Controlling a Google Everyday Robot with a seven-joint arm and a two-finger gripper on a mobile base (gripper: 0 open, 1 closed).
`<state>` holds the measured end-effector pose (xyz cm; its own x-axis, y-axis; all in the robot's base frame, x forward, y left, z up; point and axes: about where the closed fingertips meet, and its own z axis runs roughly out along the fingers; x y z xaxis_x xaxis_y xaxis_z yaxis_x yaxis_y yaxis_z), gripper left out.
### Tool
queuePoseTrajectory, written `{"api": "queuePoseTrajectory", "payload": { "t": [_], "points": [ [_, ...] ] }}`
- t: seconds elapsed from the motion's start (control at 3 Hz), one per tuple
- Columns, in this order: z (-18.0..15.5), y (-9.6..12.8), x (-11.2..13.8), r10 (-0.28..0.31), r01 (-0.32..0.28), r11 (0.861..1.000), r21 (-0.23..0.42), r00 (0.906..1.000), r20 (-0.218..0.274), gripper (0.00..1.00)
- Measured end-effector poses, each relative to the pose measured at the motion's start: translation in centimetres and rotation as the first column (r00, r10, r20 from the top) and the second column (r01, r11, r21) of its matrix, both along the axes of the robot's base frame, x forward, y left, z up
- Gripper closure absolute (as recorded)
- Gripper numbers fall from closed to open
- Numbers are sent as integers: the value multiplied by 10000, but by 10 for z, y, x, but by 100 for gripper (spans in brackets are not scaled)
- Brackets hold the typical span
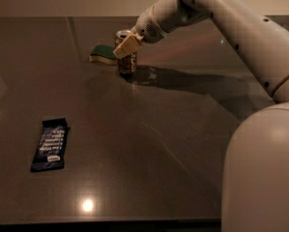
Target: Move orange can near sponge
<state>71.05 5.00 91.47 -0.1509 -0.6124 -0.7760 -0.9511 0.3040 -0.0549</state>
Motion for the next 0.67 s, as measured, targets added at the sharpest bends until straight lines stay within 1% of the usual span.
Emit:
{"api": "queuePoseTrajectory", "payload": {
  "t": [0.33,0.67],
  "points": [
    [-5,3,4,-40,38,9999,-140,9998,-197,36],
    [-7,5,4,-4,0,9999,-143,9997,-229,14]
  ]
}}
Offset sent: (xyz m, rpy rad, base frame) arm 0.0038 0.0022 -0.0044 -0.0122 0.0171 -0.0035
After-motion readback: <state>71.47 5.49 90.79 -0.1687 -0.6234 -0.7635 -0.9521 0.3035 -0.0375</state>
